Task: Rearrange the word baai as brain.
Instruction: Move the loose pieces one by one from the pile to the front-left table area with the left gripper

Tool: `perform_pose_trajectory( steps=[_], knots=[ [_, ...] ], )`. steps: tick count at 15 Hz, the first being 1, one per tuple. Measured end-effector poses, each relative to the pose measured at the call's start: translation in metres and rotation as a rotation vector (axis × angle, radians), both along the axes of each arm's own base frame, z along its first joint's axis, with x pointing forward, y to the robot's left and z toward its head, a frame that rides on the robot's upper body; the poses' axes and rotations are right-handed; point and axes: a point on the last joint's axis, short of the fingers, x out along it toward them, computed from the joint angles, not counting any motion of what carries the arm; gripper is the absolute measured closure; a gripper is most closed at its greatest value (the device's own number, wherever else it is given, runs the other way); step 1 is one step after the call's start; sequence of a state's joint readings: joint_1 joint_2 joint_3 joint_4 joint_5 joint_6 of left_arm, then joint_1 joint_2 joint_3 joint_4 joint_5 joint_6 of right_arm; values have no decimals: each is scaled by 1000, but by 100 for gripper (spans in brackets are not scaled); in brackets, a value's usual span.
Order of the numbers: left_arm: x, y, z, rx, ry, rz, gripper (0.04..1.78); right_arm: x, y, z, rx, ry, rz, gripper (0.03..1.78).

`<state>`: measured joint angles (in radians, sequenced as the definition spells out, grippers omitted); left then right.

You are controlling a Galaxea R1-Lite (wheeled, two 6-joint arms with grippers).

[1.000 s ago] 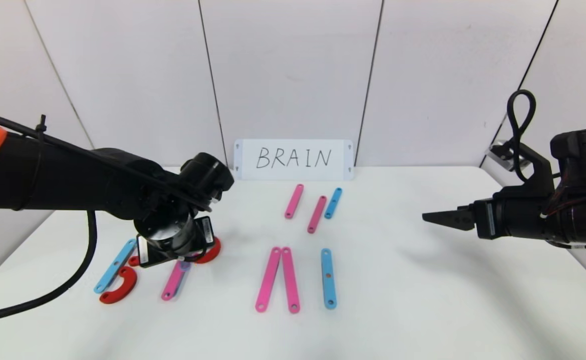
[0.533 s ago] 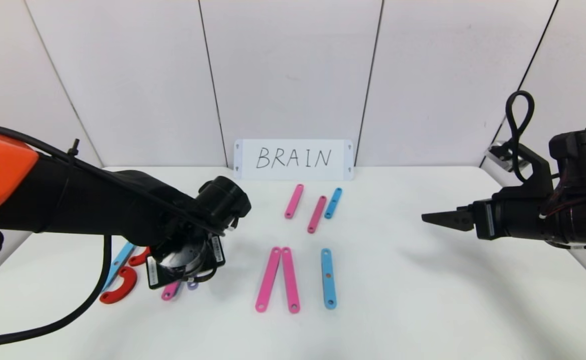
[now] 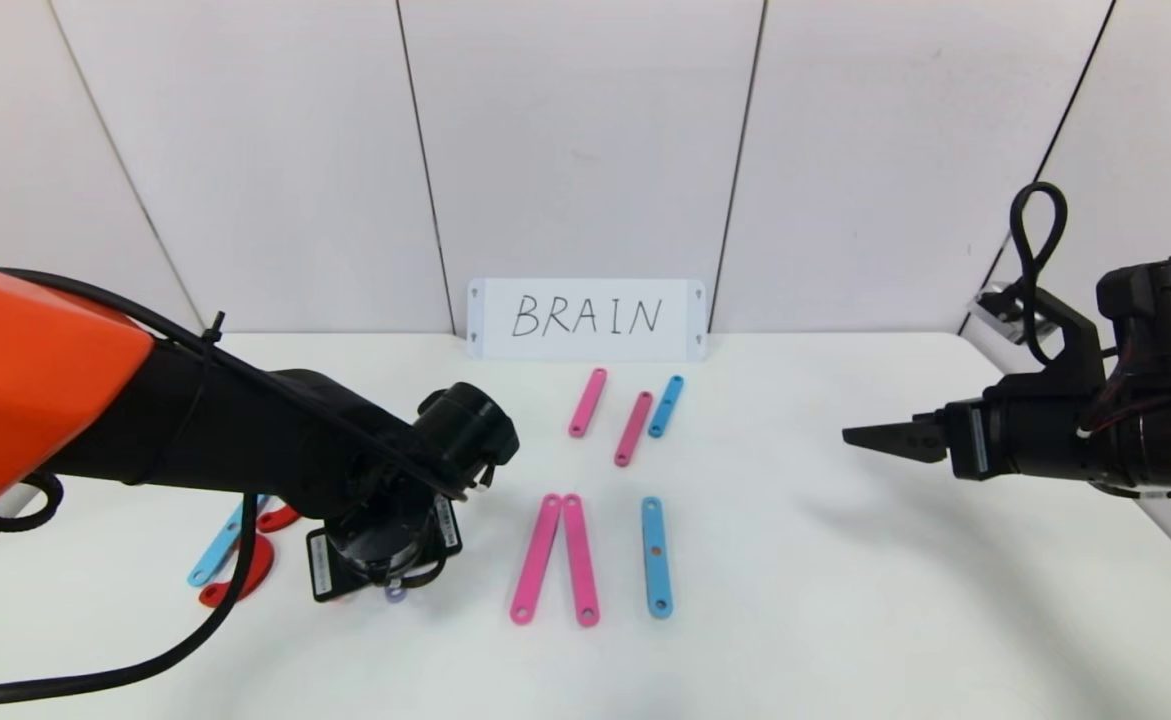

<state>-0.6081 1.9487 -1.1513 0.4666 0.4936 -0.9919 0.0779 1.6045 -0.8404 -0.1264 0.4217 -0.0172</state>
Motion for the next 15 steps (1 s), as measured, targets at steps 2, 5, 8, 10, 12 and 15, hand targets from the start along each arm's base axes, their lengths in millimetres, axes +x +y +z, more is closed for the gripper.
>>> perform_pose_trajectory(
  steps=[2,5,8,10,12,15],
  knots=[
    [0,-1,-3,4,6,1,155,0,0,0,0,0,0,8],
    [0,-2,-5,8,12,-5,155,0,0,0,1,2,0,8],
    [-1,-3,-6,11,13,-7,152,0,0,0,0,2,2,8],
    [1,-4,-5,2,0,-7,142,0,0,0,1,2,2,8],
    [1,-5,-5,-2,-5,-8,120,0,1,-1,0,2,4,8],
    [2,-5,-4,-7,-11,-8,68,0,1,-1,-1,3,3,8]
  ],
)
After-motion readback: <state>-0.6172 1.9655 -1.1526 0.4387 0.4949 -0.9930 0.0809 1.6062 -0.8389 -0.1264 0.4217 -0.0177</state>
